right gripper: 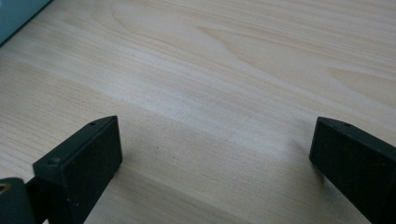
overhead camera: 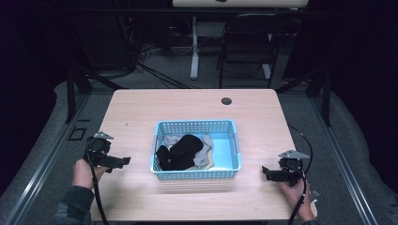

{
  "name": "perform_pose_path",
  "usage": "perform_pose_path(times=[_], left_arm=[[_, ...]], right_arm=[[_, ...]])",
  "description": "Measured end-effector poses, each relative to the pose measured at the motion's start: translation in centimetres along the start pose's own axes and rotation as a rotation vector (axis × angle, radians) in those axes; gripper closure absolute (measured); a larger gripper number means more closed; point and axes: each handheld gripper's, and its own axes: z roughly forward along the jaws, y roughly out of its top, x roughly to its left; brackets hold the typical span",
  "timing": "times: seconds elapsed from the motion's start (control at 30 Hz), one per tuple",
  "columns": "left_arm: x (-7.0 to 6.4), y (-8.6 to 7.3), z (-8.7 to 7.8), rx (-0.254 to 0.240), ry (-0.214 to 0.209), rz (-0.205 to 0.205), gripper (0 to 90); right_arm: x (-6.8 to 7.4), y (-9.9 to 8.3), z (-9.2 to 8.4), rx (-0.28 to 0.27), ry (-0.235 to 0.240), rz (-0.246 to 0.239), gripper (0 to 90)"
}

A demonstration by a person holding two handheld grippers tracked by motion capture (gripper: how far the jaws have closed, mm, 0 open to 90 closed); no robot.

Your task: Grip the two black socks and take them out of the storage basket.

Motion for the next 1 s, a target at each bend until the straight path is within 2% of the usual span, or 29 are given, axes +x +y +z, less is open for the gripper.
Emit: perform_pose_path(times=[0.07,0.17,0.2,0.3,0.33,0.57,1.0], left_arm=[[-0.3,0.6,-0.5,-0.004,-0.012,0.011,0.1],[-0.7,1.3,-1.0,-0.008,-0.009,0.035,0.1],[-1.1,2.1,-1.5,-0.004,-0.016,0.059,0.1],[-1.6,2.8,-1.9,-0.004,-0.022,0.08,0.1],[-1.9,3.5,-2.3,-0.007,-0.034,0.1,0.1],[-3.0,5.6,-3.3,-0.009,-0.053,0.15,0.1],[-5.8,8.6,-3.1,0.02,-0.072,0.246,0.1]], right_arm=[[0.0,0.0,0.0,-0.001,0.0,0.001,1.8],[0.0,0.0,0.0,0.0,0.0,0.0,1.8],[0.0,0.0,0.0,0.0,0.0,0.0,1.8],[0.0,0.0,0.0,0.0,0.0,0.0,1.8],[0.0,0.0,0.0,0.0,0.0,0.0,1.9],[0.0,0.0,0.0,0.0,0.001,-0.001,2.1],[0.0,0.0,0.0,0.002,-0.003,-0.003,2.1]])
